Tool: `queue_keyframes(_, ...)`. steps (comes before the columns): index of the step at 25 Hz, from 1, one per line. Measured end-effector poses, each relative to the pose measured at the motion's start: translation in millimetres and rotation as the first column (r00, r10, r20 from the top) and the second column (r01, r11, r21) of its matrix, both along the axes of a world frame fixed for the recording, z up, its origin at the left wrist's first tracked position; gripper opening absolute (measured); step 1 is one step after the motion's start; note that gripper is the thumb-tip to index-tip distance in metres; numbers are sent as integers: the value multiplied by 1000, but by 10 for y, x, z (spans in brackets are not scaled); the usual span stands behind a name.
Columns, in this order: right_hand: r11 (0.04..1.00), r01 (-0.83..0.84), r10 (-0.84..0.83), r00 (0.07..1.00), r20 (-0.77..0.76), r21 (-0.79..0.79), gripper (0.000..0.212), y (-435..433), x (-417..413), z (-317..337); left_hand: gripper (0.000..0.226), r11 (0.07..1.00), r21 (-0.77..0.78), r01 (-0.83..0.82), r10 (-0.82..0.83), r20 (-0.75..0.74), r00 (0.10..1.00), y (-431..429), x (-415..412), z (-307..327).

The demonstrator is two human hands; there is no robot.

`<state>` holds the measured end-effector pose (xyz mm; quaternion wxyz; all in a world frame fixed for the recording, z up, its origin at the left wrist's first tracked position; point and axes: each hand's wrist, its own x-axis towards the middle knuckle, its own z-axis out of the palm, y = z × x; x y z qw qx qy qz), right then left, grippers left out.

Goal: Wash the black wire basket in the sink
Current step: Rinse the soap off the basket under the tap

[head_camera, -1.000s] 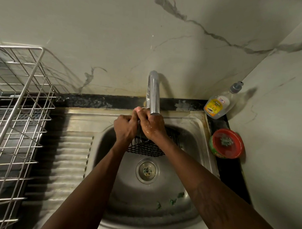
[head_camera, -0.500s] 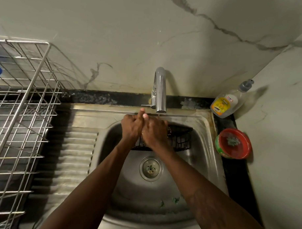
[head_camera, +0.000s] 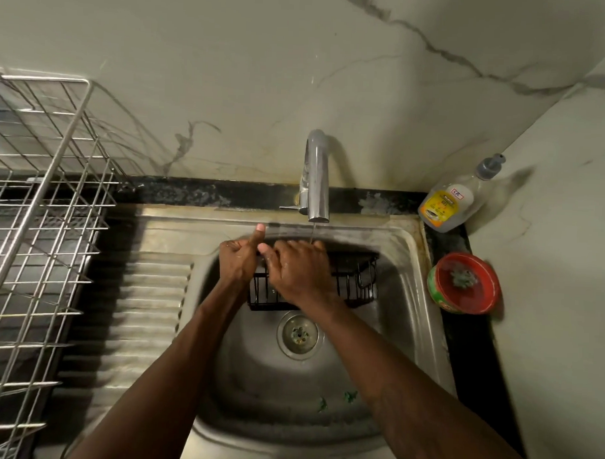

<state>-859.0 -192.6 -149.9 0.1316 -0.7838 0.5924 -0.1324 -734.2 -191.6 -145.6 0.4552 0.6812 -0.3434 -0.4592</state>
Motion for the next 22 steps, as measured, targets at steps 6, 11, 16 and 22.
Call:
queue_keyframes(6, 994, 88, -73, 975, -210, 66, 66, -297, -682, 135, 34, 978, 145, -148, 171, -163, 972, 139, 233, -13)
queue_keyframes(11, 991, 128, -108, 940, -324, 42, 55, -259, -524, 302, 59, 994, 59, 93, -109, 371, 922, 122, 178, -256)
queue_keyframes(16, 973, 198, -187, 978, -96, 117, 41, -281, -204, 574, 54, 990, 6, 143, -139, 275, 951, -23, -488, 51)
queue_keyframes(22, 995, -89, 97, 968, 230, -45, 57, -188, -488, 305, 24, 925, 317, -209, 259, -124, 958, -47, -335, -50)
